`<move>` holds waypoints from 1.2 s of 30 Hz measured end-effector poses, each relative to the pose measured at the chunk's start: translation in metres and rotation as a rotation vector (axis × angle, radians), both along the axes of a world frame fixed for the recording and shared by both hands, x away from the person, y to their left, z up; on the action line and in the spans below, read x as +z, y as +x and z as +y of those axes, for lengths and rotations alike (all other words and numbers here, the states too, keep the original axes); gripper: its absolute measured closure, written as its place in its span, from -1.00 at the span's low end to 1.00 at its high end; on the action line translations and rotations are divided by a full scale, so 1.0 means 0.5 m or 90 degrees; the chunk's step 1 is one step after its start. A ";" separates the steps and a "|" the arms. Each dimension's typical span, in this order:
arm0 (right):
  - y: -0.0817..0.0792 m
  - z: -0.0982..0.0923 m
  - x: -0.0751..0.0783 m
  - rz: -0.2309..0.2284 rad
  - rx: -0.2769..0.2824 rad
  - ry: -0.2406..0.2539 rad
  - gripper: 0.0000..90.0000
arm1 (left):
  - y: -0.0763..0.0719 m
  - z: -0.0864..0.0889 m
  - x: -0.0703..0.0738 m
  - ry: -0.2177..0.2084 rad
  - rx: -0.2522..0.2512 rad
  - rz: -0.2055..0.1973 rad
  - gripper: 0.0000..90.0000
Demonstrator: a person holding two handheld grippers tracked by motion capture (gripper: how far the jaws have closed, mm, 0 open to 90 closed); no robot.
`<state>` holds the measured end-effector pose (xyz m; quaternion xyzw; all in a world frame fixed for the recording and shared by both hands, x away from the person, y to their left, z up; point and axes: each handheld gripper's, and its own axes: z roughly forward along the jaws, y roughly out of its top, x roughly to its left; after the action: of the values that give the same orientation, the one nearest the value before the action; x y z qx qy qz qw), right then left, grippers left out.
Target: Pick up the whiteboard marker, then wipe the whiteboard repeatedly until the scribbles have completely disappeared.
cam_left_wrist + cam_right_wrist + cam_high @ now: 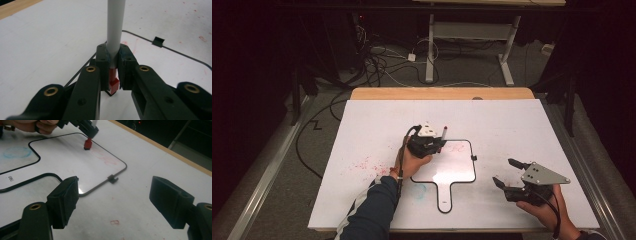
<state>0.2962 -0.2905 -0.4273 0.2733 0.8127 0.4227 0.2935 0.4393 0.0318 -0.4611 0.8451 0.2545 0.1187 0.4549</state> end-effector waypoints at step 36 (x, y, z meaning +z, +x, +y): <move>-0.005 0.003 -0.011 -0.015 0.008 -0.045 -0.44 | -0.015 0.085 -0.022 -0.036 -0.008 -0.038 0.76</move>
<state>0.2936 -0.2890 -0.4327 0.2524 0.8252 0.3990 0.3100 0.4316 0.0744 -0.4719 0.8297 0.2385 0.1336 0.4867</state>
